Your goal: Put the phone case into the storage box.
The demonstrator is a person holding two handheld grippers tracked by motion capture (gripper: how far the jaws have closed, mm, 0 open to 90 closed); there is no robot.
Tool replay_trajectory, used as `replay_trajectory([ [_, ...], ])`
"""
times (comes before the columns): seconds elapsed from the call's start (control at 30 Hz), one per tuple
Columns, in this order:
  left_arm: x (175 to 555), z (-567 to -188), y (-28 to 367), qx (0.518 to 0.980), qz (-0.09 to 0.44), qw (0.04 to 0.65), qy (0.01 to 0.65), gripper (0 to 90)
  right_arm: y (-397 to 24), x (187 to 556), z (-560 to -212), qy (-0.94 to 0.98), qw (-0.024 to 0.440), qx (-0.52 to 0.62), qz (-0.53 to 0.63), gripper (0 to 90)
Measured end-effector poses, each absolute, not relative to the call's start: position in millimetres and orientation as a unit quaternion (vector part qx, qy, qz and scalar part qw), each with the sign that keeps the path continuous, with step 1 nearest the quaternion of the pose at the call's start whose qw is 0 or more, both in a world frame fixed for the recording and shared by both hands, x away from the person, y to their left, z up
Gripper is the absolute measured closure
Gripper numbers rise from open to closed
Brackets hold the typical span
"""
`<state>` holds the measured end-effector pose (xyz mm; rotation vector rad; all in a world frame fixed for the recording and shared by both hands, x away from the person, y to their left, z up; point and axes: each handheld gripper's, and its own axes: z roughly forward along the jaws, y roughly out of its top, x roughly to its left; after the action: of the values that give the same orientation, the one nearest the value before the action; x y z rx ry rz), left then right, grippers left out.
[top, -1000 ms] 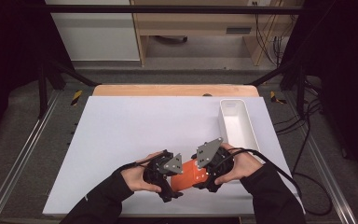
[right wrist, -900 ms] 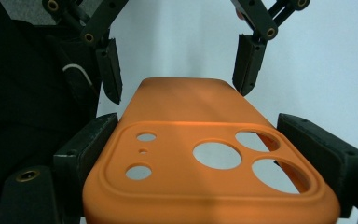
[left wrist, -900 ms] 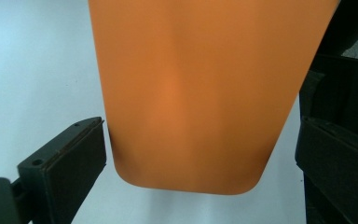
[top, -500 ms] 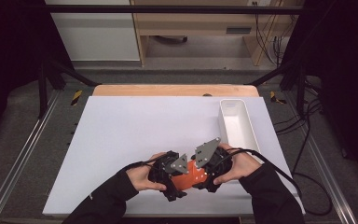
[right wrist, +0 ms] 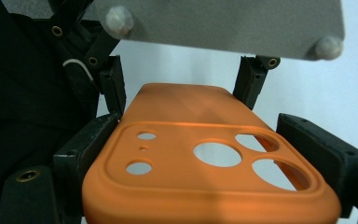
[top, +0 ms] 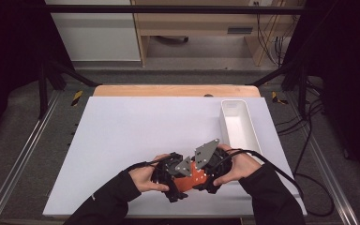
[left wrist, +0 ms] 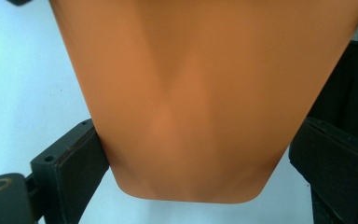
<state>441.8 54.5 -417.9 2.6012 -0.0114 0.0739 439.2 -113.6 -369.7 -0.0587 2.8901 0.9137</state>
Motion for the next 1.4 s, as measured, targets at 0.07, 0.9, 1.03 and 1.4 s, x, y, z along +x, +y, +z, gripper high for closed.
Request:
replay_trajectory([
  [0.07, 441.8, -418.3, 53.8, 0.964, 0.029, 0.265, -0.007, 5.5, -113.3, 439.2, -369.8, 0.952, 0.054, -0.022, 0.301, 15.9],
  [0.9, 442.1, -418.0, 46.3, 0.970, 0.034, 0.238, -0.031, 8.8, -109.4, 437.2, -370.5, 0.952, 0.052, -0.032, 0.300, 16.1],
  [1.03, 442.0, -417.8, 46.3, 0.970, 0.037, 0.237, -0.030, 11.4, -109.1, 436.9, -370.4, 0.952, 0.052, -0.035, 0.300, 16.1],
  [1.4, 440.5, -418.6, 45.3, 0.972, 0.044, 0.230, -0.034, 14.2, -108.7, 436.6, -370.7, 0.952, 0.052, -0.037, 0.300, 16.1],
])
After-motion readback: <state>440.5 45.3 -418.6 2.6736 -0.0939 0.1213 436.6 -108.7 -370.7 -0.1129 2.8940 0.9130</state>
